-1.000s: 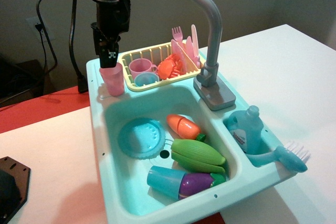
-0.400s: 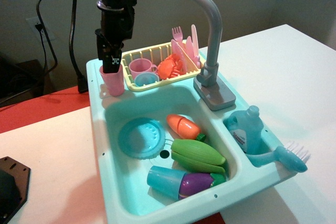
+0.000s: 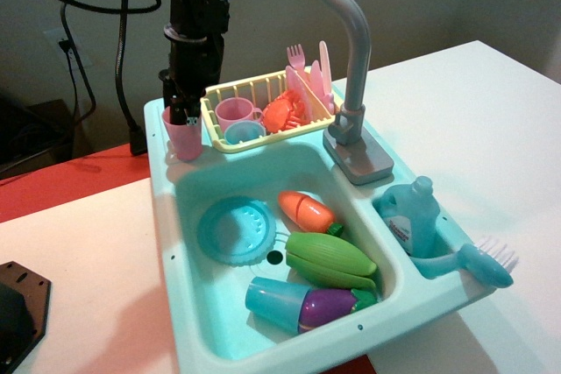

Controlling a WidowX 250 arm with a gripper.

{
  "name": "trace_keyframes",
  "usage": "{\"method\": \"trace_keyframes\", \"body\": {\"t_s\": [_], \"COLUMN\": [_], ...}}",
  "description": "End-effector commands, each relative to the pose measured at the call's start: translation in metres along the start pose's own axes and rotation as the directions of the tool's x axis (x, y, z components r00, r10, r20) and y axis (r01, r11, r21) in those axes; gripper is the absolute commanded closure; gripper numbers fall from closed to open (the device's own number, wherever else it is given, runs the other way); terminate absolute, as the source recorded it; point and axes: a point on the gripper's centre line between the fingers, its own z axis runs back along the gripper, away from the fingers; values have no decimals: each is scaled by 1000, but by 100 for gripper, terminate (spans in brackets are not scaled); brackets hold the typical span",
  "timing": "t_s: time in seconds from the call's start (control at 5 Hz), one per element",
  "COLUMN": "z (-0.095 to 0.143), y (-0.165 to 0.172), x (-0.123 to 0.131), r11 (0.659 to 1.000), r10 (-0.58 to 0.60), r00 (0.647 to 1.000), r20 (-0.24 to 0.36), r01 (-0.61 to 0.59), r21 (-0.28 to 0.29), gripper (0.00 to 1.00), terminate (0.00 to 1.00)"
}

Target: Put cup from counter to sink

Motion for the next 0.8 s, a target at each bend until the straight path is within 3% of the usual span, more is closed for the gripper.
{"method": "trace_keyframes", "body": {"t_s": [0.0,0.2,0.4,0.6], "z": [20,19,40,76], "y": [0,0,0,-8], "x": [-11,-13,-10,-3], "r11": [999,999,999,999], "r10": [22,22,39,34], "r00": [996,996,992,983], "r20": [88,88,119,182], "r01": [-24,-24,-43,-41], "r21": [23,23,32,33], "gripper": [100,100,100,100], "terminate": [0,0,0,0]}}
